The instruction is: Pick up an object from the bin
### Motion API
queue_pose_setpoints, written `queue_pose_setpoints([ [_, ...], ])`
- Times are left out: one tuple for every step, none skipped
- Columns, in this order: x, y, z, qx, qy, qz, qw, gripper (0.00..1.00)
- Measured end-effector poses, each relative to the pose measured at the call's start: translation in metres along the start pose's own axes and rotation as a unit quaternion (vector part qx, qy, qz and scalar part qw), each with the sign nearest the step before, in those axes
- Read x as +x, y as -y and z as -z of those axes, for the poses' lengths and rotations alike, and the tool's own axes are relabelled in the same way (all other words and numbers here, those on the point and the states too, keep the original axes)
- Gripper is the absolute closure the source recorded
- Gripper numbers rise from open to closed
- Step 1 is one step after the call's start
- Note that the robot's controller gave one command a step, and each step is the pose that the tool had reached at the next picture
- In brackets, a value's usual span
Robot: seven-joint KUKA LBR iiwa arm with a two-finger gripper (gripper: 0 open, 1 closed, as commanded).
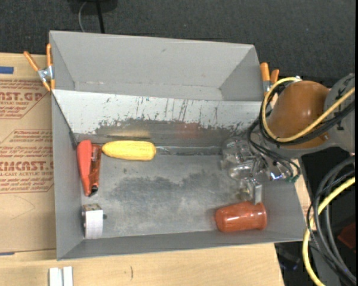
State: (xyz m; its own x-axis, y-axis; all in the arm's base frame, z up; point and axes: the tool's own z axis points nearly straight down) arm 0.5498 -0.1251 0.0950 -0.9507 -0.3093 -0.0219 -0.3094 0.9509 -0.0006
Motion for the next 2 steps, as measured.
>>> queue_pose_setpoints([
  [0.0130, 0.0180, -0.0089, 0.009, 0.0256, 0.107, 0.9939, 0.00],
  [0.0149, 0.0236, -0.0094, 0.014, 0.0270, 0.106, 0.9939, 0.00],
])
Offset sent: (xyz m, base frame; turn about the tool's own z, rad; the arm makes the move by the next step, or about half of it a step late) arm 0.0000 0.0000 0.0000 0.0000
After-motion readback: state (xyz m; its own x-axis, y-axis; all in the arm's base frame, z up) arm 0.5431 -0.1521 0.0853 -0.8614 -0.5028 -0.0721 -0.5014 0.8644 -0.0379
